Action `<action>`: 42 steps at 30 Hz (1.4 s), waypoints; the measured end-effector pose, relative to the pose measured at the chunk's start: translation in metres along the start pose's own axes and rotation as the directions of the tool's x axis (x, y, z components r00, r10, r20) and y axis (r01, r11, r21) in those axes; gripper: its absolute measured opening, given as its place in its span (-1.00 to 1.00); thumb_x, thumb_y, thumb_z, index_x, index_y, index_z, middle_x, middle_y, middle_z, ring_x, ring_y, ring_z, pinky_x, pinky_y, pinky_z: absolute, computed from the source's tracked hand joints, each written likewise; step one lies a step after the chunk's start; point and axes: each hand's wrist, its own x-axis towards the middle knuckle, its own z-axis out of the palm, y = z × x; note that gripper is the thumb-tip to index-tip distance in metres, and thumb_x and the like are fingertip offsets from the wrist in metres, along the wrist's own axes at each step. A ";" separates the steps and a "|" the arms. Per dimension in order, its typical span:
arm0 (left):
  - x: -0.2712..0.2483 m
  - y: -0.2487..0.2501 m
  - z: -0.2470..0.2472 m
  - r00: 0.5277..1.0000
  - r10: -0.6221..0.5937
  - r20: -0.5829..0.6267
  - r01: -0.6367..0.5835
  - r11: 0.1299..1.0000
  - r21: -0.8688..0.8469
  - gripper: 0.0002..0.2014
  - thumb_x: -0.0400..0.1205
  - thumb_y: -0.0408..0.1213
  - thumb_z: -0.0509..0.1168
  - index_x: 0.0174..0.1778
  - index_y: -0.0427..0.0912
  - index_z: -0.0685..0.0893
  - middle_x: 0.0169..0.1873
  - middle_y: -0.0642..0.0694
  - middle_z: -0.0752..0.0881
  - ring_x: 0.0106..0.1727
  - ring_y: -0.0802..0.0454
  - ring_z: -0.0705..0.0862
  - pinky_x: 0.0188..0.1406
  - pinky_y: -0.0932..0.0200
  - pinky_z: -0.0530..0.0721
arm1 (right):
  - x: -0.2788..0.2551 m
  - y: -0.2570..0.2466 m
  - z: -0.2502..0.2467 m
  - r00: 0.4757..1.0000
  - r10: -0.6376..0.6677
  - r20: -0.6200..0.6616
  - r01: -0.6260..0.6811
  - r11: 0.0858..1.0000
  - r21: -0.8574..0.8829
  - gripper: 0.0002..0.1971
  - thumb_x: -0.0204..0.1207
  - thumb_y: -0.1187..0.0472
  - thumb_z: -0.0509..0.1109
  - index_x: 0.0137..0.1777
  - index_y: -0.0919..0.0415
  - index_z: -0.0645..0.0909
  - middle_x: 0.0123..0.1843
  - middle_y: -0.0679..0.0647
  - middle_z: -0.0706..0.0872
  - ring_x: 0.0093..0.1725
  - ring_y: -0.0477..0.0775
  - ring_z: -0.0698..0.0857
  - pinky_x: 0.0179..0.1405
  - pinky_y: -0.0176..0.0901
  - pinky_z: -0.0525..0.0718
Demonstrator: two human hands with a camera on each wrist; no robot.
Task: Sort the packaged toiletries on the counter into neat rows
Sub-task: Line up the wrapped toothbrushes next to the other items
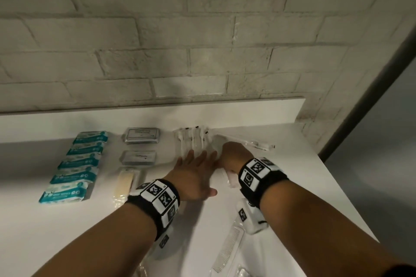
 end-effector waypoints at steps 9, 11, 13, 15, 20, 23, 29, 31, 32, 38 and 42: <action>0.005 -0.004 0.005 1.000 -0.009 0.007 0.009 1.000 0.011 -0.02 0.53 0.28 0.20 0.64 0.15 -0.35 0.70 -0.05 -0.24 0.68 -0.29 -0.26 0.61 -0.35 -0.14 | 0.016 0.027 -0.028 0.988 -0.038 -0.151 0.024 0.996 -0.090 -0.65 0.58 0.27 0.24 0.34 0.26 0.58 0.33 0.19 0.62 0.31 0.19 0.62 0.24 -0.10 0.55; 0.007 -0.006 0.008 1.000 -0.012 0.012 0.012 1.000 0.015 -0.03 0.52 0.30 0.19 0.64 0.17 -0.33 0.69 -0.04 -0.24 0.68 -0.28 -0.28 0.61 -0.36 -0.16 | 0.016 0.041 -0.030 0.991 -0.010 -0.135 -0.001 0.997 -0.080 -0.56 0.59 0.26 0.21 0.48 0.07 0.46 0.44 0.16 0.46 0.41 0.22 0.54 0.38 -0.02 0.51; 0.009 -0.007 0.010 1.000 -0.011 0.014 0.011 0.999 0.034 -0.05 0.52 0.32 0.17 0.65 0.19 -0.29 0.70 -0.05 -0.24 0.68 -0.28 -0.28 0.61 -0.37 -0.16 | 0.013 0.058 -0.030 0.992 -0.014 -0.127 -0.003 0.991 -0.135 -0.63 0.61 0.17 0.17 0.40 -0.05 0.51 0.37 0.16 0.44 0.33 0.31 0.56 0.32 0.03 0.53; 0.009 -0.007 0.012 1.000 -0.007 0.013 0.007 0.998 0.059 -0.08 0.52 0.33 0.15 0.65 0.20 -0.26 0.70 -0.06 -0.24 0.68 -0.30 -0.28 0.60 -0.38 -0.16 | 0.006 0.073 -0.034 0.991 -0.014 -0.132 -0.009 0.985 -0.174 -0.75 0.63 0.14 0.18 0.23 -0.04 0.59 0.26 0.16 0.46 0.23 0.29 0.60 0.19 -0.04 0.54; 0.008 -0.008 0.011 1.000 0.007 0.021 -0.008 0.998 0.063 -0.13 0.54 0.33 0.14 0.66 0.24 -0.19 0.70 -0.08 -0.24 0.67 -0.32 -0.28 0.60 -0.40 -0.15 | -0.008 0.083 -0.037 0.991 -0.115 -0.074 0.096 0.970 -0.223 -0.66 0.58 0.38 0.20 0.15 0.00 0.69 0.10 0.04 0.44 0.23 0.16 0.61 0.22 -0.11 0.55; 0.006 -0.006 0.008 1.000 0.006 0.024 -0.007 0.999 0.054 -0.14 0.55 0.30 0.15 0.66 0.22 -0.18 0.70 -0.07 -0.24 0.67 -0.31 -0.29 0.60 -0.38 -0.16 | -0.022 0.059 -0.029 0.953 -0.239 -0.187 0.214 0.966 -0.143 -0.71 0.56 0.20 0.30 0.24 -0.01 0.65 0.20 0.01 0.57 0.25 0.11 0.63 0.20 -0.09 0.59; 0.001 0.001 0.003 1.000 0.000 -0.010 0.000 0.999 0.032 -0.07 0.56 0.25 0.20 0.70 0.02 -0.18 0.70 -0.11 -0.18 0.68 -0.32 -0.22 0.60 -0.37 -0.08 | -0.046 0.012 0.002 0.925 -0.377 0.037 0.329 0.749 -0.576 -0.57 0.53 -0.09 0.30 0.37 -0.01 0.56 0.26 -0.03 0.70 0.37 0.14 0.55 0.36 0.15 0.34; 0.000 0.001 0.002 1.000 -0.010 -0.016 0.010 1.000 0.016 -0.04 0.55 0.24 0.22 0.69 -0.02 -0.21 0.71 -0.10 -0.18 0.69 -0.30 -0.22 0.61 -0.36 -0.07 | -0.044 0.013 0.009 0.959 -0.270 0.087 0.268 0.760 -0.592 -0.43 0.60 -0.02 0.24 0.59 0.11 0.30 0.48 0.02 0.55 0.58 0.16 0.35 0.53 0.34 0.11; -0.001 0.001 0.002 1.000 -0.014 -0.015 0.014 1.000 0.005 -0.03 0.55 0.23 0.23 0.69 -0.03 -0.23 0.71 -0.09 -0.18 0.69 -0.29 -0.22 0.62 -0.35 -0.08 | -0.043 0.014 0.009 0.967 -0.238 0.097 0.249 0.782 -0.571 -0.36 0.64 0.05 0.20 0.67 0.14 0.11 0.57 0.04 0.45 0.65 0.14 0.24 0.57 0.38 0.01; 0.003 -0.002 0.004 1.000 0.005 0.002 -0.005 1.000 0.002 -0.03 0.54 0.24 0.22 0.67 0.07 -0.27 0.70 -0.09 -0.21 0.68 -0.31 -0.25 0.60 -0.36 -0.12 | -0.037 0.001 0.000 0.959 -0.223 0.176 0.275 0.888 -0.369 -0.20 0.61 0.39 0.07 0.68 0.09 -0.37 0.69 0.07 0.24 0.69 0.03 0.14 0.63 0.36 -0.04; 0.006 -0.005 0.008 1.000 -0.003 0.000 0.003 1.000 0.007 -0.07 0.53 0.28 0.20 0.69 0.11 -0.17 0.70 -0.06 -0.23 0.68 -0.27 -0.26 0.59 -0.33 -0.14 | -0.029 0.001 -0.007 0.967 -0.221 0.131 0.241 0.956 -0.167 -0.20 0.60 0.41 0.09 0.70 0.02 -0.29 0.62 0.24 0.34 0.38 0.16 0.56 0.43 0.06 0.45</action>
